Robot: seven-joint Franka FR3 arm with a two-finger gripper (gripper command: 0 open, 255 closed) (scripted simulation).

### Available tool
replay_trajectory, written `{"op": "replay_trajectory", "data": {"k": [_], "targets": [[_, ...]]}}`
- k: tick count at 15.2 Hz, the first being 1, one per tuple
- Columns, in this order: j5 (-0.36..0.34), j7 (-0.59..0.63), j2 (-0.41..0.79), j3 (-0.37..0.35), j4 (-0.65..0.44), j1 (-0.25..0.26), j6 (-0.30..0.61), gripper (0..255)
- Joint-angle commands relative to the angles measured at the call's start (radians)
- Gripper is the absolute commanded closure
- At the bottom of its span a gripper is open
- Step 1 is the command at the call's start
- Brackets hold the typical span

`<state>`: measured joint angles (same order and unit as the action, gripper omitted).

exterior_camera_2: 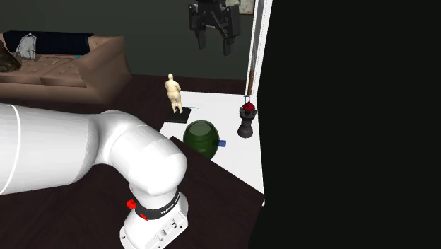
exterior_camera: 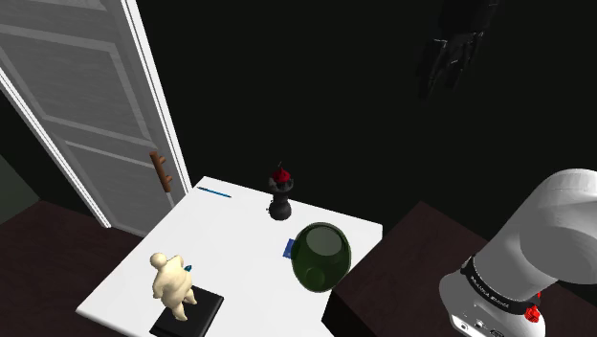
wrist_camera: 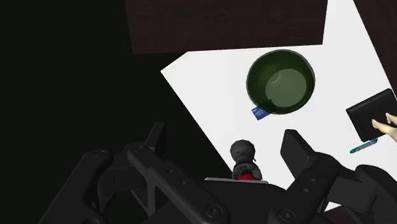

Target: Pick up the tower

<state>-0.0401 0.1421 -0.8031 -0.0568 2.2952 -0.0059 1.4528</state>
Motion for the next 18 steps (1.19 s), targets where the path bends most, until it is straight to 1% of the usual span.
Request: {"op": "replay_trajectory", "data": {"k": [1, 6, 10, 14, 18], "targets": [[0.000, 0.000, 0.000, 0.000, 0.000, 0.000, 0.000, 0], [0.048, 0.149, 0.080, -0.072, 0.071, -0.018, 0.162, 0], [0.075, 0.265, 0.175, -0.129, 0.099, -0.036, 0.294, 0], [0.085, 0.383, 0.292, -0.183, 0.102, -0.057, 0.423, 0], [0.074, 0.504, 0.429, -0.234, 0.078, -0.082, 0.545, 0]]}}
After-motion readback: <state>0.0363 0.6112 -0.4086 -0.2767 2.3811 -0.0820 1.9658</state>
